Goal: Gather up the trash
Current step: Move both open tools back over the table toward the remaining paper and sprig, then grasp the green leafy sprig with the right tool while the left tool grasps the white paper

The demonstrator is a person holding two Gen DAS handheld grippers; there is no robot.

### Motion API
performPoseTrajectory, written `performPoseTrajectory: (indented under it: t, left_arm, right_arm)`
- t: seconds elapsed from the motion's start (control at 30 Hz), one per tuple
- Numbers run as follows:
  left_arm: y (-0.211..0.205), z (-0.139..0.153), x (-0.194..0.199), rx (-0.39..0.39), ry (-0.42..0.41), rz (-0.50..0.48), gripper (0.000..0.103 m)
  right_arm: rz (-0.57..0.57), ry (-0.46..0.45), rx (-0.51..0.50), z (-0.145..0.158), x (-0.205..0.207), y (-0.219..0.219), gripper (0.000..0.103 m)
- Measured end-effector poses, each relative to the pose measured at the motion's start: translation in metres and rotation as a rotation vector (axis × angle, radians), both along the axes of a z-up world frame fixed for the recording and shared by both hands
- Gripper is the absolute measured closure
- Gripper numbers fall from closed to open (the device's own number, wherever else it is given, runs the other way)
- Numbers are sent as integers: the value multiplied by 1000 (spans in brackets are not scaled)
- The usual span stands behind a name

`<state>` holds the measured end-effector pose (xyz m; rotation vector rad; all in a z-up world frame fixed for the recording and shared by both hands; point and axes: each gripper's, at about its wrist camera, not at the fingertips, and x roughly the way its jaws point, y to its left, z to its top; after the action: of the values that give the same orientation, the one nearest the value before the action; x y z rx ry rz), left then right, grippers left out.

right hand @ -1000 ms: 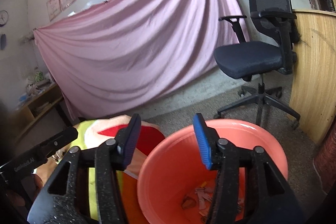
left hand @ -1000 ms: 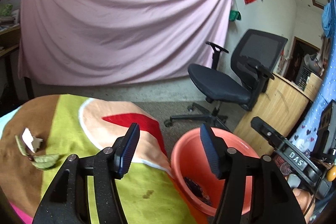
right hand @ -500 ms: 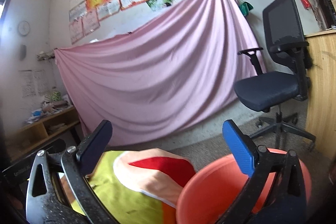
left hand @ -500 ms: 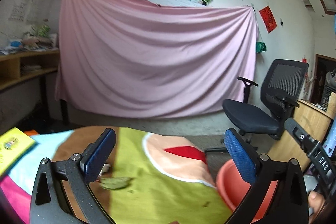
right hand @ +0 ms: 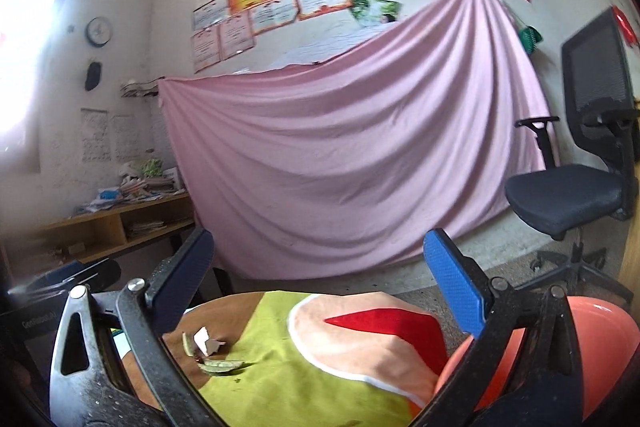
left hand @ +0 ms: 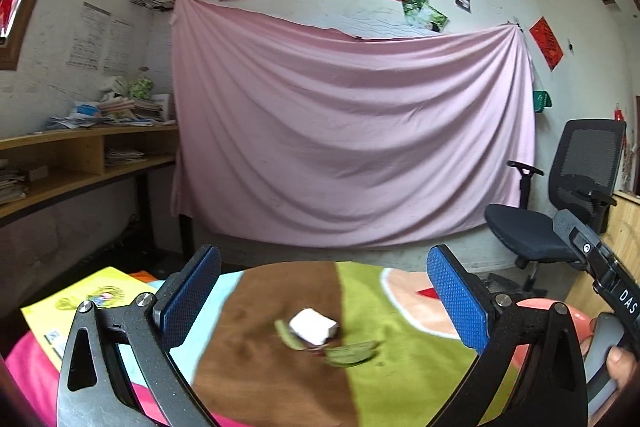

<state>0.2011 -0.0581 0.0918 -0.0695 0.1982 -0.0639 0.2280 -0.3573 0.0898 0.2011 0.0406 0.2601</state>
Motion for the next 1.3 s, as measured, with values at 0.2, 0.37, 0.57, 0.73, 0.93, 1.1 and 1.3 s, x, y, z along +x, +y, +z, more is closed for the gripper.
performPoseTrajectory:
  t: [0.2,0.37,0.57,0.73,0.93,1.1,1.3]
  left_arm:
    - [23,-21,-6,42,9,41,2]
    - [36,-36,-2,50,43,49,2]
    - [47,-50,10,33,132,32,3]
    - [53,-62,24,-2,226,18,9]
    - [55,-75,39,-17,330,21,24]
    - [57,-86,50,-25,416,11,38]
    - [55,-95,59,-24,488,4,48]
  right_arm:
    - [55,-7,-81,-7,1,31,0]
    - [92,50,-116,-16,15,47,0]
    - [140,177,-167,-34,39,66,0]
    - [214,320,-242,-56,65,89,0]
    - [374,539,-331,-86,101,119,0]
    - [475,637,-340,-100,113,128,0]
    - [542,729,-352,-114,124,138,0]
